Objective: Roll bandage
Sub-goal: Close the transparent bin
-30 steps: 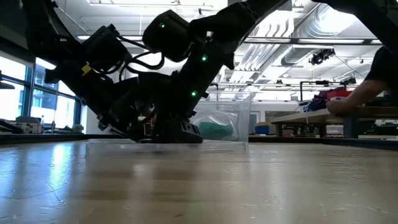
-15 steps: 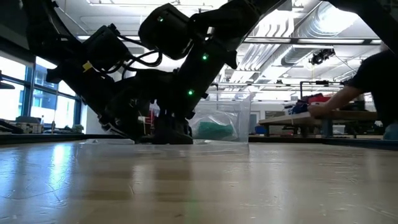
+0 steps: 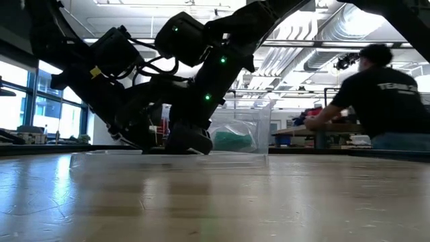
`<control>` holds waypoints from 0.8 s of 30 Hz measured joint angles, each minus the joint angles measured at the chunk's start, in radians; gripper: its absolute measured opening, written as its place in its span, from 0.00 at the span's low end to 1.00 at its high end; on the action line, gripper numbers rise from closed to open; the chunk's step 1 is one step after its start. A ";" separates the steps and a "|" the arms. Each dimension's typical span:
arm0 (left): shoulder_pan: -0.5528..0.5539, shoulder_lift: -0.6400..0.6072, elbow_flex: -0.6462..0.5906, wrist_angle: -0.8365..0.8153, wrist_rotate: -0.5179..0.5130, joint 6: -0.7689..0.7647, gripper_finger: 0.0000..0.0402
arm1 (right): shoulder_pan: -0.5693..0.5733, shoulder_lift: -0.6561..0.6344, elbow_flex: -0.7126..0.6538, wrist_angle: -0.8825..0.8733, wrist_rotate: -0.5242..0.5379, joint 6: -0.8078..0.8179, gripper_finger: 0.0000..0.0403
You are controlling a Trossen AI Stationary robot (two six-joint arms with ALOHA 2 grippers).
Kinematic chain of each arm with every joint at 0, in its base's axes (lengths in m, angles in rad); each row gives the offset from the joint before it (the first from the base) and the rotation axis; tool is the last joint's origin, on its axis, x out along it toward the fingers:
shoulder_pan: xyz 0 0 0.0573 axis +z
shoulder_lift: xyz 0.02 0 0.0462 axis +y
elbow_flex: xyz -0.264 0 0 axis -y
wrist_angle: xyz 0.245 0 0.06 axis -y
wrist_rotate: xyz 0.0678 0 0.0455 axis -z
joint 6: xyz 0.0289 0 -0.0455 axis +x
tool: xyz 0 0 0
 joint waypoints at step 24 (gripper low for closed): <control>0.030 -0.011 -0.002 -0.028 -0.091 -0.055 0.00 | 0.073 -0.063 -0.006 0.034 0.169 0.059 0.14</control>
